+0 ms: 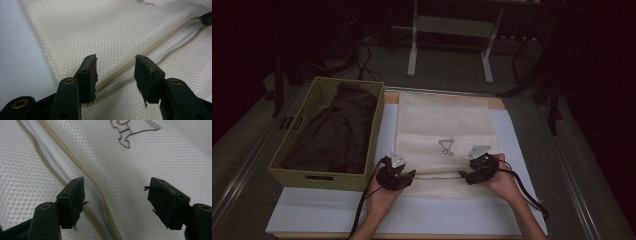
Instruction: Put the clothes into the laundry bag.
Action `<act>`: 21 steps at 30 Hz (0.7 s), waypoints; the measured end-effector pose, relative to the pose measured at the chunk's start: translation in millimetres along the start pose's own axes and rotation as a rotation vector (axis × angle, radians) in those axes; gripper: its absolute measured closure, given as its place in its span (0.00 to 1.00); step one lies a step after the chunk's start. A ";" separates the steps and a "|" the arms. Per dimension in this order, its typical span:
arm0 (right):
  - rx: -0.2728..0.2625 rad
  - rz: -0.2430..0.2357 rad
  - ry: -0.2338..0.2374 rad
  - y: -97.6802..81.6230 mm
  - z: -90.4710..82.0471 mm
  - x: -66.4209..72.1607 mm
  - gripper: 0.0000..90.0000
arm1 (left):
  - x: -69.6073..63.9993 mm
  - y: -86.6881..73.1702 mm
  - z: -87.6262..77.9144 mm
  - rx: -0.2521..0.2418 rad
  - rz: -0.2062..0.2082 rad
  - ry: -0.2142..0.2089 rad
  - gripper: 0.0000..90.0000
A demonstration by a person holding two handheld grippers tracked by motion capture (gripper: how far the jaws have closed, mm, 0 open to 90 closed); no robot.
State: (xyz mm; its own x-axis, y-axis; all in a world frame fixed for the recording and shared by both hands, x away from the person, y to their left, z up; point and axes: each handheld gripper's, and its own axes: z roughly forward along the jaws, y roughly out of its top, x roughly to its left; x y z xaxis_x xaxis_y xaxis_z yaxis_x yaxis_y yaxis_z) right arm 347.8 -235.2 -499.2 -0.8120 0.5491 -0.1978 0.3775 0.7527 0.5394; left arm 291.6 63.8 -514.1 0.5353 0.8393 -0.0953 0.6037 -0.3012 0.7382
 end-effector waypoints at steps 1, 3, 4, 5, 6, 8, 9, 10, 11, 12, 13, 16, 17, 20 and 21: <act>0.000 0.000 0.000 0.0 0.0 0.0 0.32 | -0.9 0.0 0.8 0.000 -0.001 -0.007 0.60; 0.019 -0.007 0.003 1.7 6.3 0.5 0.35 | -2.3 0.2 2.3 0.006 0.004 -0.024 0.63; 0.026 -0.008 0.012 2.3 9.3 0.3 0.40 | -3.2 0.3 3.3 0.007 0.005 -0.032 0.64; 0.034 -0.007 0.016 2.9 12.0 -0.1 0.46 | -4.4 0.7 3.9 0.013 0.010 -0.037 0.65; 0.042 -0.012 0.032 3.6 14.4 -0.6 0.55 | -6.1 1.3 4.8 0.015 0.017 -0.040 0.65; 0.044 -0.031 0.052 4.9 17.4 -0.3 0.73 | -9.8 3.3 6.2 0.021 0.035 -0.051 0.66; 0.038 -0.042 0.047 6.2 16.9 0.4 0.85 | -12.0 4.6 6.8 0.023 0.043 -0.060 0.66; 0.020 -0.048 0.030 9.1 13.1 0.5 0.93 | -14.5 6.0 7.4 0.024 0.051 -0.068 0.68; 0.003 -0.040 0.031 10.5 10.5 -0.8 0.93 | -19.2 8.8 8.9 0.030 0.072 -0.097 0.69; -0.008 -0.030 0.030 12.0 7.8 -2.0 0.93 | -19.2 8.8 8.9 0.030 0.072 -0.097 0.70; -0.008 -0.030 0.030 12.0 7.8 -2.0 0.93 | -21.8 10.1 10.1 0.036 0.079 -0.111 0.70; -0.040 -0.006 0.040 15.4 0.2 -5.2 0.92 | -29.5 13.5 16.9 0.058 0.105 -0.145 0.73; -0.049 -0.004 0.045 16.4 -2.3 -6.5 0.92 | -31.6 14.6 20.0 0.068 0.118 -0.152 0.74; -0.080 0.012 0.056 19.7 -10.2 -10.5 0.92 | -40.1 18.5 35.5 0.102 0.131 -0.172 0.79; -0.080 0.012 0.056 19.7 -10.2 -10.5 0.92 | -40.1 18.5 35.5 0.102 0.131 -0.172 0.80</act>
State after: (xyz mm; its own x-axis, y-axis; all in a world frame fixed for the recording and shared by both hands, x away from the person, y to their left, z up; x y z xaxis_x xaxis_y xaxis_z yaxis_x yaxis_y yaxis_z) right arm 359.2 -229.8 -478.1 -0.8322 0.5351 -0.1456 0.3526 0.7132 0.6058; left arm 302.2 8.5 -520.4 0.7007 0.7030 -0.1218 0.5742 -0.4544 0.6810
